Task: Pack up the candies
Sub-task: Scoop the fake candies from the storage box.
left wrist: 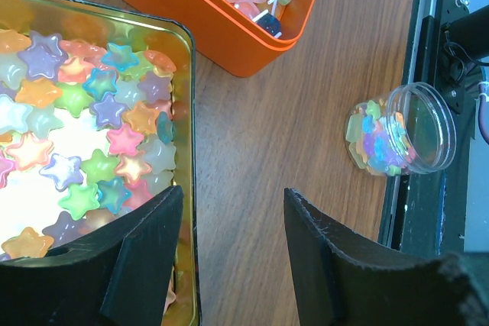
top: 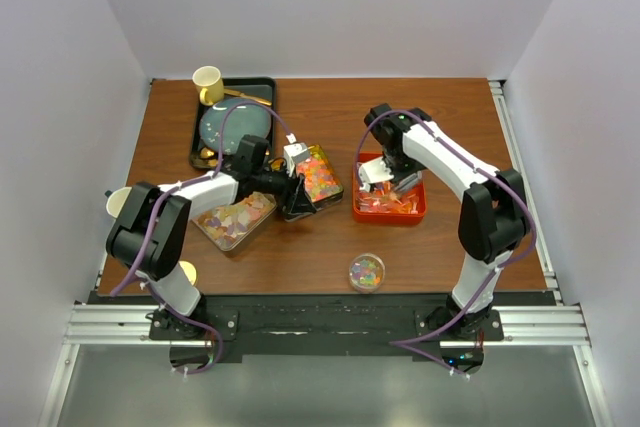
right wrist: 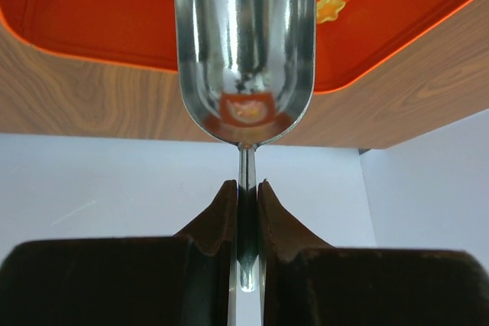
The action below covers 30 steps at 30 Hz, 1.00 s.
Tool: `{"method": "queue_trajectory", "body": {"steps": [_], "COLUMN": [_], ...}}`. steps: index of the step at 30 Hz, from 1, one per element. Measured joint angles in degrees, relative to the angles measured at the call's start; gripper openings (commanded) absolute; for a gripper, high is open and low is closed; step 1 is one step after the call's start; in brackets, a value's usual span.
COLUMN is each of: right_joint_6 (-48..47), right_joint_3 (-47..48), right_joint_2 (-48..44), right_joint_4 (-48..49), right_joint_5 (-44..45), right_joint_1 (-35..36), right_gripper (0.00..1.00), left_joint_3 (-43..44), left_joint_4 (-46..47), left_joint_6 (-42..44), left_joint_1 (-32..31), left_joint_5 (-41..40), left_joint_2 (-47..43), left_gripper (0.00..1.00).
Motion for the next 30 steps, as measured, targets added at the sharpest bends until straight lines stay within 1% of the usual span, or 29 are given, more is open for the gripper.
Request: {"method": "queue_trajectory", "body": {"steps": [4, 12, 20, 30], "right_joint_6": [-0.31, -1.18, -1.64, 6.01], "right_joint_3": [-0.55, -5.38, -8.02, -10.91], "right_joint_2": [0.0, 0.02, 0.02, 1.03], "right_joint_4": [1.84, 6.82, 10.47, 14.38], "right_joint_5": [-2.23, -8.35, -11.93, -24.59], "right_joint_1": [0.09, 1.86, 2.69, 2.01], "right_gripper": [0.0, 0.0, 0.0, 0.0], "left_joint_3": [-0.17, -0.2, -0.17, 1.4], "left_joint_4": [0.11, 0.15, -0.07, -2.32], "left_joint_6": [0.0, 0.07, 0.39, 0.48], "left_joint_1": [0.0, 0.0, 0.0, 0.07], "left_joint_5": [0.22, 0.22, 0.2, -0.02], "left_joint_2": [0.04, 0.52, 2.19, 3.26], "left_gripper": [0.6, 0.6, 0.6, 0.59]}}
